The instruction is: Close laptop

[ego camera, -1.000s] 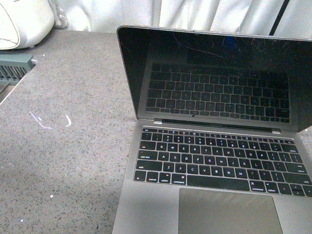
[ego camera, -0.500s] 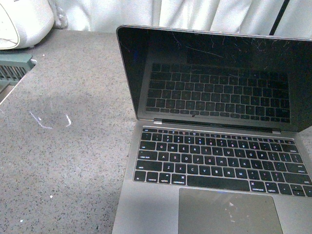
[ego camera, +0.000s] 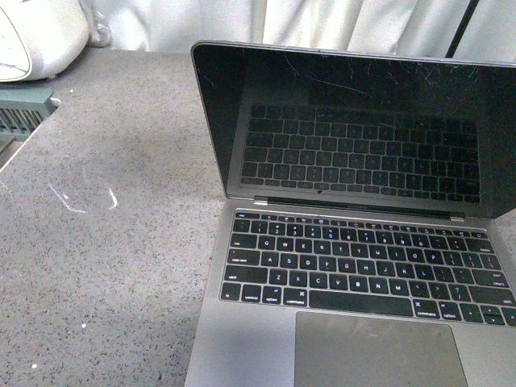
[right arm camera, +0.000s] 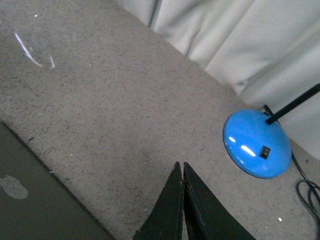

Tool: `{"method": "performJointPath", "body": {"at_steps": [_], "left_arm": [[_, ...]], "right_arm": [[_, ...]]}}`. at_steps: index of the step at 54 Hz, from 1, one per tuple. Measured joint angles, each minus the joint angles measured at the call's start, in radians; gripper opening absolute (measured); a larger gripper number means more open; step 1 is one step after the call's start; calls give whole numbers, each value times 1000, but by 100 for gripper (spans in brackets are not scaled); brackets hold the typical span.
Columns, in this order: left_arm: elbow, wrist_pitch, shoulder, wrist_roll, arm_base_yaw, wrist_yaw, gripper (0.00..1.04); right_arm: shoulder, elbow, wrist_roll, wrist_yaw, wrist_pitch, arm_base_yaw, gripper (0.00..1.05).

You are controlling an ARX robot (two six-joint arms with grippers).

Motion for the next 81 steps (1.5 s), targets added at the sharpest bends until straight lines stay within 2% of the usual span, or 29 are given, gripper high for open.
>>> {"method": "performJointPath", "body": {"at_steps": [13, 24, 35, 41, 48, 59, 72, 81], "left_arm": [[23, -168, 73, 193, -49, 40, 4], [-39, -219, 29, 249, -76, 63, 4], [-130, -306, -53, 273, -103, 111, 4], [-217, -423, -116, 329, -138, 129, 4], [-315, -530, -158, 394, -193, 130, 4], [-361, -533, -178, 409, -243, 79, 4], [-322, -460, -158, 388, -172, -25, 4], [-235, -162, -146, 217, 7, -171, 4]], "right_arm": [[33, -23, -60, -8, -24, 47, 1], [-11, -93, -45, -8, -67, 56, 1], [-105, -175, 116, 66, -203, 65, 1], [-174, -272, 263, 151, -311, 92, 1], [-233, -375, 394, 196, -397, 129, 1], [-275, -430, 475, 249, -428, 150, 1], [-259, -323, 506, 278, -424, 75, 1], [-304, -279, 533, 409, -278, 9, 1]]}}
